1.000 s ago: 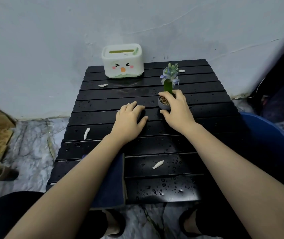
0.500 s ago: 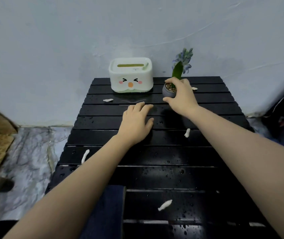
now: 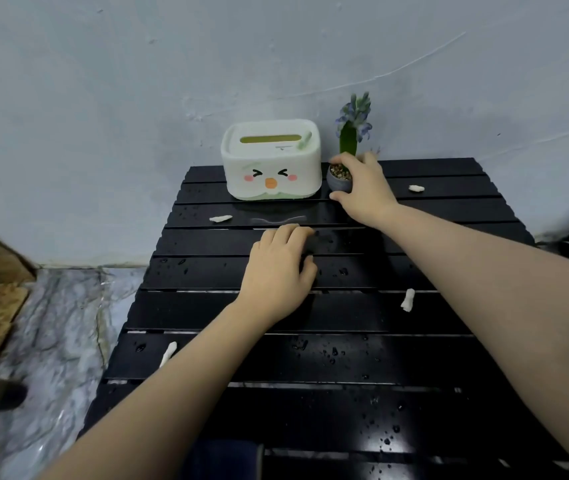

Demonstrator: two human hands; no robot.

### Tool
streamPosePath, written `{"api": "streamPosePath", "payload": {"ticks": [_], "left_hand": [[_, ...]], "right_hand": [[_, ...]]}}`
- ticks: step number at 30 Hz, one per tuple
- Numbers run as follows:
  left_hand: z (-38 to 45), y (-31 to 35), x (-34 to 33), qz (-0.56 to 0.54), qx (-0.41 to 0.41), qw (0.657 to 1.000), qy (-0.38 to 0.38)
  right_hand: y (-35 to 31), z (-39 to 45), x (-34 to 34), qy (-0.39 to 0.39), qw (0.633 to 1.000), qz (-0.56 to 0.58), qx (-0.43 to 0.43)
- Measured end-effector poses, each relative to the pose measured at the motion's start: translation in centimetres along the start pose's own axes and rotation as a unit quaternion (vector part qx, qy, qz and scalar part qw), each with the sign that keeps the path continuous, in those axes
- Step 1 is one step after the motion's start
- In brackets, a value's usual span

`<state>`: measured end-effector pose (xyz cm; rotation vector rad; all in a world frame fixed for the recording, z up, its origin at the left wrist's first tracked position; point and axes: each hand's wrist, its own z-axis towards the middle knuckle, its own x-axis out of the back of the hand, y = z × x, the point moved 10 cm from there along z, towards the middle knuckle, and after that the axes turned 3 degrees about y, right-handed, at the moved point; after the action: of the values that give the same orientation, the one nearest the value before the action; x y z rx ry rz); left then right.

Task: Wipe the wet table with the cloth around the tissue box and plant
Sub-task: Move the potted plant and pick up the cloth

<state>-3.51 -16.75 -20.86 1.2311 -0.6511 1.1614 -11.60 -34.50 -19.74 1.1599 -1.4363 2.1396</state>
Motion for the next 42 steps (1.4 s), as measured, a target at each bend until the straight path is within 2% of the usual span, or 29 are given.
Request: {"api": "streamPosePath", "payload": {"ticks": [8,11,13,17,21,24,27,30,35,38,42], "left_hand": [[0.0,-0.1,-0.6,0.018,0.006,1.0,-0.011],[0.1,-0.1,-0.4,0.01,0.014,0.999,-0.038],[-0.1,0.1,0.3,-0.002,0.018,0.998,-0.054],[-0.9,0.8,3.4,-0.008,0.021,0.999,-0.034],[-3.1,1.9,7.2,-0.02,0.013,1.0,-0.004],[-6.4,2.6,10.3,-0.035,0.016,0.999,0.022],[-11.4,2.0,12.4,-0.03,0.057,0.997,0.051],[-17.7,0.9,12.6,0.014,0.131,0.99,0.04],[-27.0,-0.4,8.7,0.055,0.26,0.963,-0.041],[-28.8,-0.4,7.2,0.126,0.267,0.955,-0.038],[-28.0,-0.6,6.7,0.151,0.27,0.95,-0.033]], "right_hand": [[-0.3,-0.5,0.4,-0.006,1.0,-0.007,0.023],[-1.0,-2.1,1.6,0.024,0.999,-0.013,0.032],[-1.3,-3.9,2.9,0.06,0.996,-0.055,0.037],[-2.0,-8.9,4.8,0.086,0.992,-0.085,0.04],[-4.8,-15.0,4.9,0.039,0.992,-0.084,0.08],[-7.6,-20.4,3.4,-0.031,0.987,-0.09,0.127],[-8.9,-25.0,0.3,-0.117,0.972,-0.124,0.164],[-8.1,-27.8,-2.3,-0.175,0.965,-0.138,0.138],[-7.2,-29.3,-3.8,-0.201,0.961,-0.162,0.097],[-7.2,-29.3,-3.8,-0.202,0.96,-0.169,0.091],[-7.2,-29.0,-3.9,-0.206,0.958,-0.177,0.087]]}}
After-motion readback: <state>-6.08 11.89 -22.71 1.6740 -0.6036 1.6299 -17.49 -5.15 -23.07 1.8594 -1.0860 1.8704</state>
